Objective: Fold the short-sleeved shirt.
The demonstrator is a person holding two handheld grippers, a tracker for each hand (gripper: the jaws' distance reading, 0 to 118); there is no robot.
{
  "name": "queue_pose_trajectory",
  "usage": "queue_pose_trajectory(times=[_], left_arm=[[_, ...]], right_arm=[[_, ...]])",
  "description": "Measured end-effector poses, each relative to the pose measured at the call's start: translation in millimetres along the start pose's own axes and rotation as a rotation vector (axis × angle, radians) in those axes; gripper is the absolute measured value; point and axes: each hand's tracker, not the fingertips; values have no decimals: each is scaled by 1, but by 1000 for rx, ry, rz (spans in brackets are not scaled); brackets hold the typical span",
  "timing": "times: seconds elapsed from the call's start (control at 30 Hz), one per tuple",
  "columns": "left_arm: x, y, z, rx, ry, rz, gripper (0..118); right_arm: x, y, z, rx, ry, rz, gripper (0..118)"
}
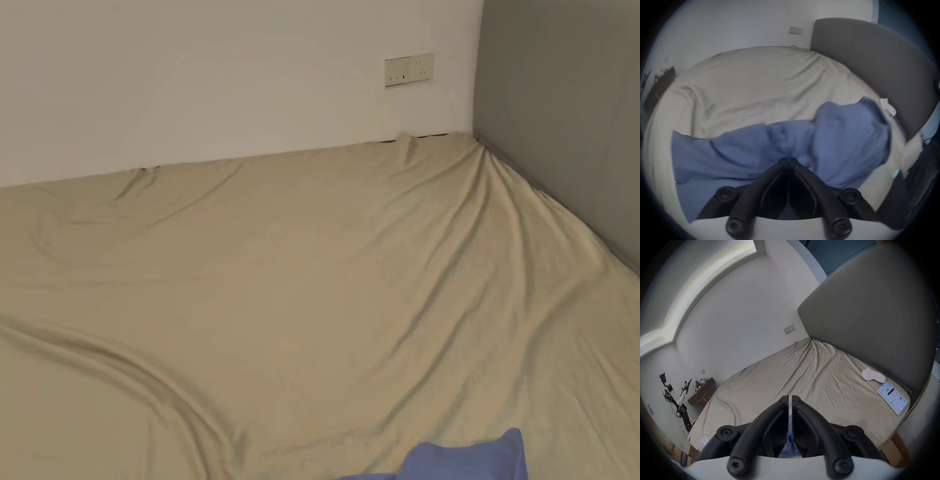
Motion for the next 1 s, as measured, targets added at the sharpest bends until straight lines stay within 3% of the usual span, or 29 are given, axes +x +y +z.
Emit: queue_pose_trajectory(times=[0.17,0.33,0.37,0.43,0.47,0.6,0.77,0.83,0.9,0.97,1.0], left_arm=[[-4,11,11,5,-181,70,3],[-100,27,59,121,-616,459,7],[-124,27,63,114,-680,523,22],[-177,20,74,114,-741,625,102],[-197,14,79,116,-736,654,118],[-268,-23,90,92,-651,793,118],[-291,-58,53,-59,-607,911,118],[-284,-61,36,-96,-641,904,118],[-269,-54,23,-28,-802,908,118],[-254,-48,5,-99,-830,941,118],[-250,-47,-5,-108,-851,918,112]], right_arm=[[-2,5,0,18,-4,0,6],[-10,9,1,22,-2,25,6],[-12,9,0,21,-2,27,6],[-15,9,-3,16,0,27,6],[-16,7,-5,13,2,24,6],[-23,3,-12,-13,10,26,6],[-33,-2,-18,-48,20,51,6],[-36,-2,-17,-51,29,63,6],[-40,0,-17,-53,28,73,6],[-42,1,-16,-53,28,81,6],[-44,1,-15,-49,30,82,6]])
